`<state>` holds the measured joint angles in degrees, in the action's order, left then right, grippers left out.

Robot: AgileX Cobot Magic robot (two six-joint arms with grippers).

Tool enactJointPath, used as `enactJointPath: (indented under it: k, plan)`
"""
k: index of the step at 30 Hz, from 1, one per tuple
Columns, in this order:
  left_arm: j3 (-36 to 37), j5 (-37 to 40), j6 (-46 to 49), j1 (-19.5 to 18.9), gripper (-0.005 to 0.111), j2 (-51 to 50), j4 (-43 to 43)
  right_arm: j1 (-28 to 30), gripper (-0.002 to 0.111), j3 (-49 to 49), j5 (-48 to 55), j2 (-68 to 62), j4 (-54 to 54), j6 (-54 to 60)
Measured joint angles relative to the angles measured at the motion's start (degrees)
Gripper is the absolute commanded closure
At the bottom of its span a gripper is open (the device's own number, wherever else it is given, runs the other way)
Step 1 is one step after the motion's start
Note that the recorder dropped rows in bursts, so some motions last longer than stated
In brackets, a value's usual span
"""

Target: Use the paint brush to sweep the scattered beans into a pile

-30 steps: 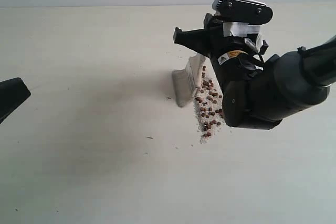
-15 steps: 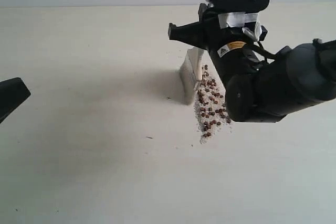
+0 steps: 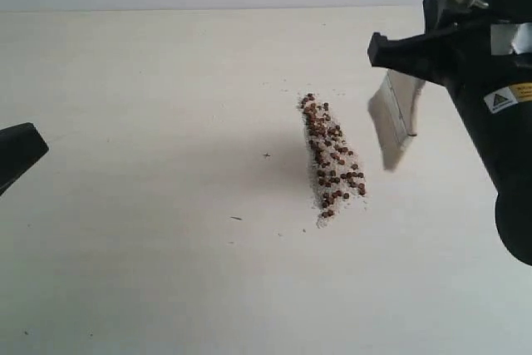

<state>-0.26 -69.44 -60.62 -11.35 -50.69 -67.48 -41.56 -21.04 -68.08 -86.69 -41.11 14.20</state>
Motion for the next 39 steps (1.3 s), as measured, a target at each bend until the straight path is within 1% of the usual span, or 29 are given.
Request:
enactJointPath:
  k: [3,7,12,17,24,29,33,39]
  plan:
    - [0.0,0.0,0.0,0.0,0.107,0.0,0.0,0.0,0.108,0.3,0.4,-2.6,0.0,4.0]
    - [0.0,0.0,0.0,0.0,0.107,0.0,0.0,0.0,0.108,0.3,-0.6,-8.1,1.0,4.2]
    - [0.0,0.0,0.0,0.0,0.107,0.0,0.0,0.0,0.108,-0.2,-4.2,-14.4,4.1,0.7]
    - [0.0,0.0,0.0,0.0,0.107,0.0,0.0,0.0,0.108,-1.4,-4.6,-17.8,6.6,-4.3]
    - [0.0,0.0,0.0,0.0,0.107,0.0,0.0,0.0,0.108,-3.4,-4.1,-18.2,9.5,-10.2]
    - [0.0,0.0,0.0,0.0,0.107,0.0,0.0,0.0,0.108,-4.5,-3.1,-18.2,10.8,-11.5]
    - [0.0,0.0,0.0,0.0,0.107,0.0,0.0,0.0,0.108,-4.6,-3.0,-18.0,10.3,-9.1]
    - [0.0,0.0,0.0,0.0,0.107,0.0,0.0,0.0,0.108,-4.5,-1.7,-13.7,6.0,-2.7]
